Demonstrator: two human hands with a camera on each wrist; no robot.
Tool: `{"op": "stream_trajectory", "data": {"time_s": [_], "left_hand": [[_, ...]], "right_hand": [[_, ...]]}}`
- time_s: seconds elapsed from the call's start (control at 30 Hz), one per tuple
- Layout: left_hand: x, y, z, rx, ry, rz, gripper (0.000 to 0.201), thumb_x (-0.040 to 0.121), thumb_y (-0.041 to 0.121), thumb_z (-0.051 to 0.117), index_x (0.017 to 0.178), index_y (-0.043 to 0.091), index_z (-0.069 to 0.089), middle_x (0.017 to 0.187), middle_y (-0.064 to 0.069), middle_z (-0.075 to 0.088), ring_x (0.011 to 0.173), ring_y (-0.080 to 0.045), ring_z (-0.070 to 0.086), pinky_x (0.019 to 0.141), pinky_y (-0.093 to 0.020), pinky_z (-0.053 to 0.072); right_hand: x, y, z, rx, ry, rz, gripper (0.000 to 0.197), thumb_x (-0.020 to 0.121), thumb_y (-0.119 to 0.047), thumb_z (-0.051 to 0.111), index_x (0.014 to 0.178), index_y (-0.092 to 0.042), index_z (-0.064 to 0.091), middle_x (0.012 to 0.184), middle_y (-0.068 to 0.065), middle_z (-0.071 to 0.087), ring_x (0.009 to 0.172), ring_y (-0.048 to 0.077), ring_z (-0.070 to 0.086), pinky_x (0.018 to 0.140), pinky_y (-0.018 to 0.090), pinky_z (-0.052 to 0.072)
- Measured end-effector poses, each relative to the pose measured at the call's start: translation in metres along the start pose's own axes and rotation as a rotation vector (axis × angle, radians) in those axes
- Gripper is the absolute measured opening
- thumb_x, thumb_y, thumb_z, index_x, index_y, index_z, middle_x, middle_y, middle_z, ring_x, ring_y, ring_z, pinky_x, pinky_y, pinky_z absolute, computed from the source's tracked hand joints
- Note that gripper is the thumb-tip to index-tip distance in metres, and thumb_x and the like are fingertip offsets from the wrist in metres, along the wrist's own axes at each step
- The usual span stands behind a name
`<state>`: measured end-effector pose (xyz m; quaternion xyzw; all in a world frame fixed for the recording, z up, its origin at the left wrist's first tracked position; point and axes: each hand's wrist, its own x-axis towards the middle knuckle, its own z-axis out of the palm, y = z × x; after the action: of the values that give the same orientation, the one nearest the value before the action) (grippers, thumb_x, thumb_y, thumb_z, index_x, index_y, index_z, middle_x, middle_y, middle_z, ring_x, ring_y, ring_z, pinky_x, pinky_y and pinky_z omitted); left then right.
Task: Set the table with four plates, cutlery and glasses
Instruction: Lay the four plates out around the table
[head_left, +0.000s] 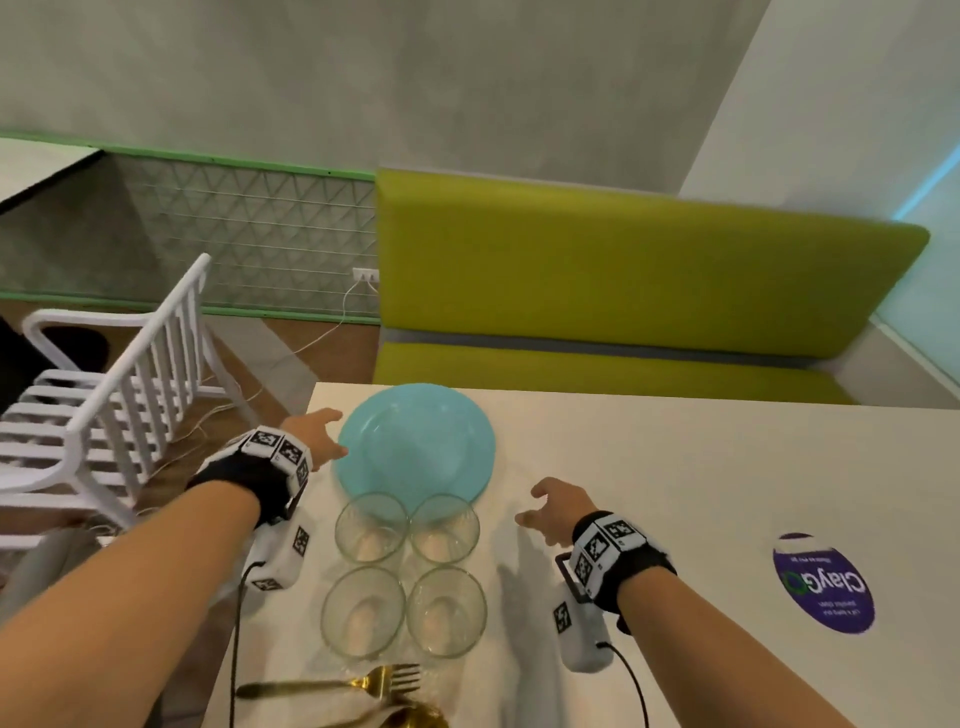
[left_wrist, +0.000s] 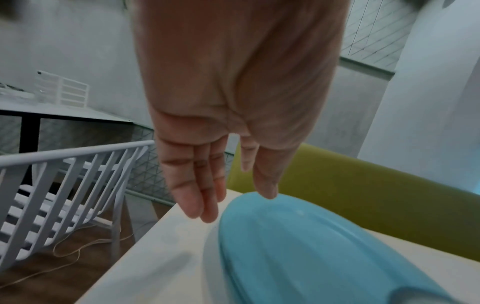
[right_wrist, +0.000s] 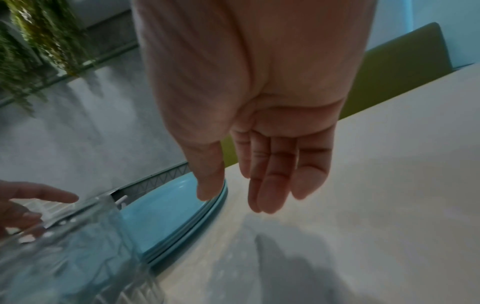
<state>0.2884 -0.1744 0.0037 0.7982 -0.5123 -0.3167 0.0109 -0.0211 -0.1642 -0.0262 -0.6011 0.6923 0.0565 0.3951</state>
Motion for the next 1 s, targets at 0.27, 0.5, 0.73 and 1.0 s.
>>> {"op": "stream_trajectory", "data": {"time_s": [0.27, 0.5, 0.73, 1.0], "left_hand": [[0.053, -0.017, 0.028, -0.037, -0.108, 0.042, 0.077, 0.086, 0.016, 0.063, 0.149, 0.022, 0.020, 0.134, -0.019, 0.053, 0.116, -0.036, 0.058, 0.094, -0.035, 0.050], [0.090, -0.030, 0.038, -0.283, -0.220, 0.016, 0.054, 0.076, -0.002, 0.071, 0.124, 0.000, 0.047, 0.117, -0.022, 0.062, 0.105, -0.040, 0.063, 0.089, -0.051, 0.053], [0.088, -0.020, 0.029, -0.429, -0.218, 0.063, 0.061, 0.078, -0.006, 0.069, 0.132, -0.002, 0.041, 0.113, -0.023, 0.060, 0.089, -0.034, 0.061, 0.048, -0.024, 0.056], [0.034, 0.031, -0.029, -0.569, -0.166, 0.213, 0.059, 0.081, -0.011, 0.063, 0.134, -0.002, 0.038, 0.112, -0.015, 0.056, 0.094, -0.028, 0.057, 0.045, -0.018, 0.054]], "right_hand": [[0.051, -0.027, 0.028, 0.147, 0.006, 0.051, 0.071, 0.089, -0.035, 0.062, 0.146, -0.014, 0.025, 0.138, 0.014, 0.050, 0.105, 0.028, 0.062, 0.074, 0.031, 0.052], [0.078, -0.035, 0.047, 0.221, -0.062, -0.049, 0.063, 0.076, -0.035, 0.070, 0.131, -0.017, 0.045, 0.107, 0.005, 0.066, 0.071, 0.016, 0.063, 0.052, 0.023, 0.049], [0.068, -0.042, 0.033, 0.296, 0.003, -0.051, 0.075, 0.081, -0.025, 0.071, 0.143, -0.017, 0.029, 0.130, 0.010, 0.057, 0.121, 0.028, 0.053, 0.102, 0.035, 0.042], [0.025, -0.042, -0.017, 0.362, 0.226, -0.194, 0.075, 0.085, -0.025, 0.069, 0.146, -0.019, 0.026, 0.096, 0.005, 0.057, 0.107, 0.029, 0.058, 0.084, 0.027, 0.039]]}}
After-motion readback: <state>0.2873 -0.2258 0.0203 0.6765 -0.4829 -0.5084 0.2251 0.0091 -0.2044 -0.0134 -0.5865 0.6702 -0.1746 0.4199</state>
